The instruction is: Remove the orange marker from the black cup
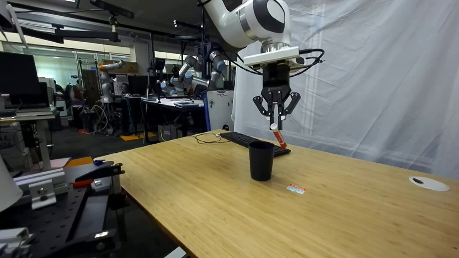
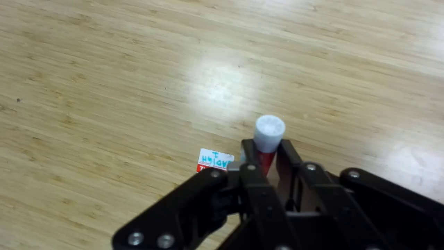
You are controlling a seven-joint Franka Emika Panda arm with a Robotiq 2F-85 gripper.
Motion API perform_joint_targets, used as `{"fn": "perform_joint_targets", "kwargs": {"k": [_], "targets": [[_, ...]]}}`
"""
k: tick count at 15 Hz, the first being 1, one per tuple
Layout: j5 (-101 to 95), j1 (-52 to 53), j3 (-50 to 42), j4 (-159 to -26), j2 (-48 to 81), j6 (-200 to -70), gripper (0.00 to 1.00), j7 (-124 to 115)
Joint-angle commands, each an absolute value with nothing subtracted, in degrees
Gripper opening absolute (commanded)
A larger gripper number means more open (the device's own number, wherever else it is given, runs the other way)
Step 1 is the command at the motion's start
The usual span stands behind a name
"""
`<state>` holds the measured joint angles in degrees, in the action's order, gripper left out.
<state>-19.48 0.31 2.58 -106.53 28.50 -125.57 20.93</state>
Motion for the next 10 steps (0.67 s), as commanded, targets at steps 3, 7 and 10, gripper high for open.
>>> {"fn": "perform_joint_targets", "kwargs": {"k": [3, 7, 10], "targets": [[-19.5, -0.4, -0.2, -114.9, 26.6, -139.4, 0.05, 13.3], [-18.9, -0.1, -2.0, -117.3, 28.5, -146.6, 0.05, 8.2], [-18.7, 0.3, -2.9, -118.5, 29.9, -151.2, 0.05, 4.9]]}}
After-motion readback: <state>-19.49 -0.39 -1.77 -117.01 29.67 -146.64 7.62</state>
